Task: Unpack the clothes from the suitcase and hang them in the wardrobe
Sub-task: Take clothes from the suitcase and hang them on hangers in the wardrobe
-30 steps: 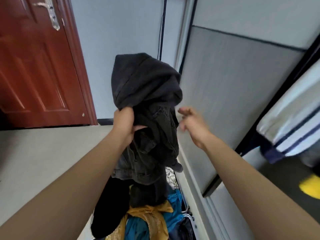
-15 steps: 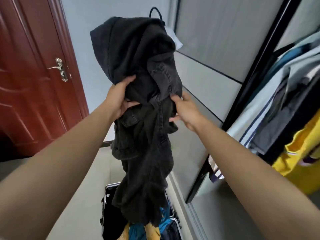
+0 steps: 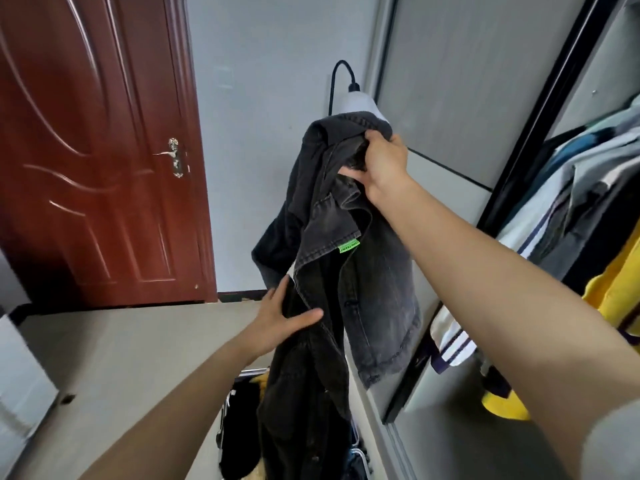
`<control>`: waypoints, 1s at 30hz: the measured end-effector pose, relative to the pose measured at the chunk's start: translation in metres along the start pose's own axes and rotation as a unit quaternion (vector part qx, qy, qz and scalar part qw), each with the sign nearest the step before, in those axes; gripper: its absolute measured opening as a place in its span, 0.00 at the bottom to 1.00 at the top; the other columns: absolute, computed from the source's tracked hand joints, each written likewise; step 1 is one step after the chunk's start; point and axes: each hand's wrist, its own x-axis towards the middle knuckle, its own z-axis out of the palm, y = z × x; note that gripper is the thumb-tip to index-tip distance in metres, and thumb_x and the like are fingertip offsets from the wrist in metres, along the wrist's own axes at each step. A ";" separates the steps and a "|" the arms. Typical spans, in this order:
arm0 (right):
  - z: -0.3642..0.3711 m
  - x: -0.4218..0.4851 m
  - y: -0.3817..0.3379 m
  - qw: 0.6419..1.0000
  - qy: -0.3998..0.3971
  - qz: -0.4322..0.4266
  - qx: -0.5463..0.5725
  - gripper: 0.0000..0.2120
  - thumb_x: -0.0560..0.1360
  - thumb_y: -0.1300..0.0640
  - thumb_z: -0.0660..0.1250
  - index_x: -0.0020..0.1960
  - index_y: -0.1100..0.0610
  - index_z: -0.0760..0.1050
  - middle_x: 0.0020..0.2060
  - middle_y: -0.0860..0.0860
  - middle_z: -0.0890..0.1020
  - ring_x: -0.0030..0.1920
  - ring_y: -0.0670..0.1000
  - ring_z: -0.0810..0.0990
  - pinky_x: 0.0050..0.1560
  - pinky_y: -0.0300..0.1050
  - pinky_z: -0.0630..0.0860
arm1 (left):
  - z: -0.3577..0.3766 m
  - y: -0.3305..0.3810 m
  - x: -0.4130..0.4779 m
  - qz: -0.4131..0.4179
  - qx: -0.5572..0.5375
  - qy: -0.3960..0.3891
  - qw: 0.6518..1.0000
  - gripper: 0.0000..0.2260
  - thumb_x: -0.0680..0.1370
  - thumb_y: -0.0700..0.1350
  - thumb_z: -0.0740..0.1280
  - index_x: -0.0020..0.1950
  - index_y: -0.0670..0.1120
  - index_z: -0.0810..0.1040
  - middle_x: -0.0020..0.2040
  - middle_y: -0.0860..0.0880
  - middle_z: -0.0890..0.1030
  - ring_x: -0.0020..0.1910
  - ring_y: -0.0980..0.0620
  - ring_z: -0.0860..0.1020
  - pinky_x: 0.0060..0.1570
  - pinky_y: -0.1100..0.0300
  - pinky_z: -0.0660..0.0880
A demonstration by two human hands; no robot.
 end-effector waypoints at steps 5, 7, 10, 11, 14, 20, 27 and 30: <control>-0.009 -0.010 -0.014 0.999 0.032 -0.015 0.017 0.07 0.81 0.63 0.58 0.56 0.56 0.71 0.52 0.58 0.79 0.48 0.59 0.81 0.33 0.51 0.81 | 0.042 -0.006 -0.001 0.061 0.047 0.112 0.991 0.20 0.77 0.64 0.58 0.64 0.55 0.74 0.61 0.48 0.77 0.64 0.49 0.73 0.61 0.57 0.70; -0.024 -0.012 -0.020 0.998 0.051 -0.020 0.020 0.07 0.81 0.63 0.58 0.57 0.56 0.71 0.50 0.57 0.79 0.47 0.58 0.81 0.33 0.51 0.81 | 0.043 0.010 0.000 0.072 0.030 0.184 0.980 0.17 0.83 0.52 0.54 0.46 0.43 0.76 0.43 0.47 0.80 0.46 0.49 0.77 0.42 0.60 0.69; -0.052 -0.011 -0.028 0.996 0.089 -0.029 -0.005 0.07 0.80 0.62 0.60 0.58 0.57 0.72 0.50 0.57 0.79 0.47 0.57 0.81 0.32 0.49 0.81 | 0.026 0.031 0.001 0.086 0.052 0.275 0.956 0.17 0.84 0.48 0.52 0.41 0.42 0.72 0.39 0.47 0.77 0.41 0.47 0.74 0.40 0.56 0.65; -0.062 -0.010 -0.029 0.994 0.104 -0.031 -0.029 0.08 0.80 0.62 0.61 0.58 0.58 0.72 0.50 0.57 0.79 0.46 0.56 0.81 0.30 0.48 0.81 | 0.019 0.039 0.002 0.088 0.058 0.304 0.947 0.17 0.84 0.47 0.52 0.42 0.40 0.72 0.39 0.46 0.76 0.41 0.46 0.73 0.41 0.56 0.64; -0.094 -0.004 -0.024 0.974 0.159 -0.030 -0.156 0.10 0.76 0.60 0.66 0.56 0.60 0.73 0.46 0.55 0.79 0.40 0.53 0.80 0.28 0.42 0.78 | 0.008 0.067 0.005 0.117 0.070 0.317 0.938 0.16 0.85 0.46 0.51 0.41 0.42 0.69 0.38 0.48 0.74 0.40 0.49 0.72 0.39 0.60 0.60; -0.147 -0.018 0.010 0.919 0.091 0.116 -0.365 0.25 0.65 0.64 0.72 0.60 0.68 0.70 0.51 0.61 0.79 0.45 0.58 0.80 0.32 0.43 0.74 | 0.012 0.147 0.019 0.238 0.139 0.258 0.926 0.14 0.85 0.45 0.52 0.40 0.46 0.69 0.35 0.57 0.71 0.38 0.54 0.70 0.39 0.65 0.60; -0.163 -0.064 0.021 0.901 -0.238 0.200 -0.302 0.25 0.71 0.52 0.72 0.66 0.47 0.72 0.55 0.48 0.78 0.59 0.47 0.74 0.60 0.54 0.69 | 0.025 0.183 0.045 0.262 0.234 0.212 0.912 0.16 0.84 0.45 0.54 0.38 0.42 0.70 0.38 0.44 0.76 0.40 0.46 0.73 0.43 0.55 0.66; -0.160 -0.072 0.066 0.844 -0.201 0.151 -0.474 0.33 0.67 0.52 0.78 0.66 0.55 0.66 0.55 0.51 0.74 0.56 0.51 0.73 0.48 0.41 0.70 | 0.046 0.176 0.045 0.271 0.266 0.141 0.914 0.19 0.83 0.44 0.55 0.32 0.44 0.65 0.31 0.47 0.72 0.33 0.49 0.70 0.39 0.55 0.65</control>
